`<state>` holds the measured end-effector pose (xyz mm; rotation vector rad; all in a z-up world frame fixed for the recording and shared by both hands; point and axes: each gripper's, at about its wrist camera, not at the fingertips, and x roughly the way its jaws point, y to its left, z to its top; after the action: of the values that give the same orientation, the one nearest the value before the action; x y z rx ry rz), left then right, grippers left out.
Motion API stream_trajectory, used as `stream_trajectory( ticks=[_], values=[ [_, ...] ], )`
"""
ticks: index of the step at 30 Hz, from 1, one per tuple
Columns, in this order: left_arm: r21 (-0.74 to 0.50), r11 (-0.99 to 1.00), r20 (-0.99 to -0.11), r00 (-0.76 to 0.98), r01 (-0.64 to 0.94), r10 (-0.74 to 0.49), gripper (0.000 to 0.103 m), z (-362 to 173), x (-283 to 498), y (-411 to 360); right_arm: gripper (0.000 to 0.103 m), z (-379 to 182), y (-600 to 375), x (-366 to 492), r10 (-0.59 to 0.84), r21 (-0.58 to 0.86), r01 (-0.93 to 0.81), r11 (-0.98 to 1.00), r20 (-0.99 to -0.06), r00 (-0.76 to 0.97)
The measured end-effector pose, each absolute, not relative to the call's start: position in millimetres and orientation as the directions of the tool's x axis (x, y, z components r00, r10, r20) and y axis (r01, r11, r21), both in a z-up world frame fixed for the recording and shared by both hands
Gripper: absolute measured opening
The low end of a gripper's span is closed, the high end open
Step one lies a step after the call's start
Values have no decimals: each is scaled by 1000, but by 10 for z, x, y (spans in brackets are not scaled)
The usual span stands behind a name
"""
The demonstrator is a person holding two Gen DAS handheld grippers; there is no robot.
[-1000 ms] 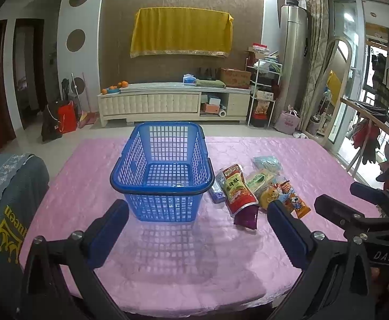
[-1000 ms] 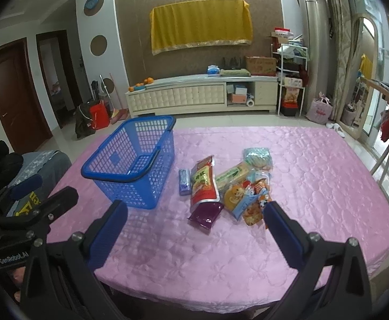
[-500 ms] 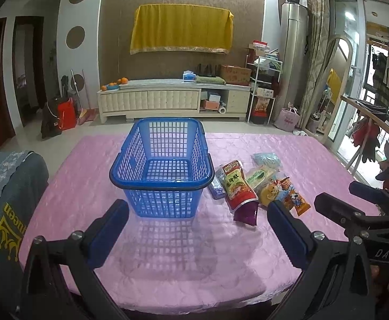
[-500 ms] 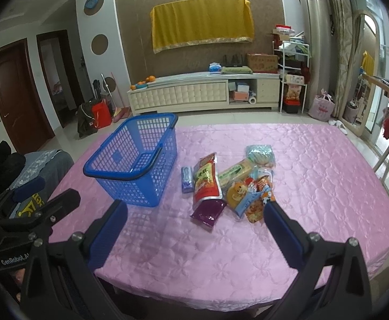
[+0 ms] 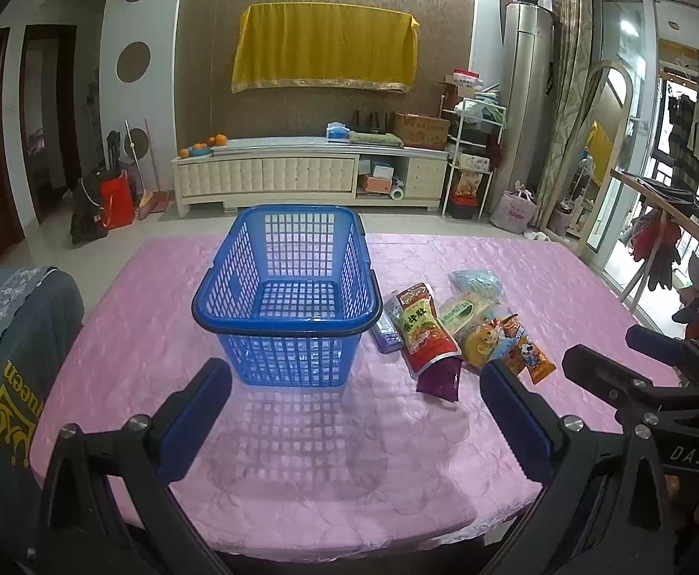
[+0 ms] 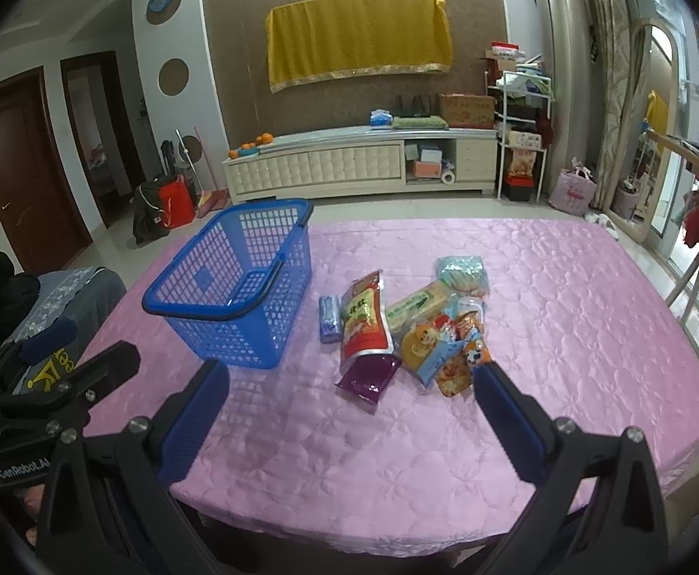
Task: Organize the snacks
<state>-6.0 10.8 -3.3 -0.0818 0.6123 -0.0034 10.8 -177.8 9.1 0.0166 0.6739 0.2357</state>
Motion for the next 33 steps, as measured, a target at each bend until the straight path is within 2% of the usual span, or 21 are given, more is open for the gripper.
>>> stream_trajectory(
  ticks=[23, 33],
  values=[
    [-84, 996, -585, 810, -33, -23, 103, -58, -38, 149, 103, 106, -1707, 124, 245, 101, -233, 967, -617, 747],
    [-83, 997, -610, 791, -3, -48, 103, 32, 267, -22, 103, 131, -1866, 314, 234, 105, -217, 971, -617, 751]
  ],
)
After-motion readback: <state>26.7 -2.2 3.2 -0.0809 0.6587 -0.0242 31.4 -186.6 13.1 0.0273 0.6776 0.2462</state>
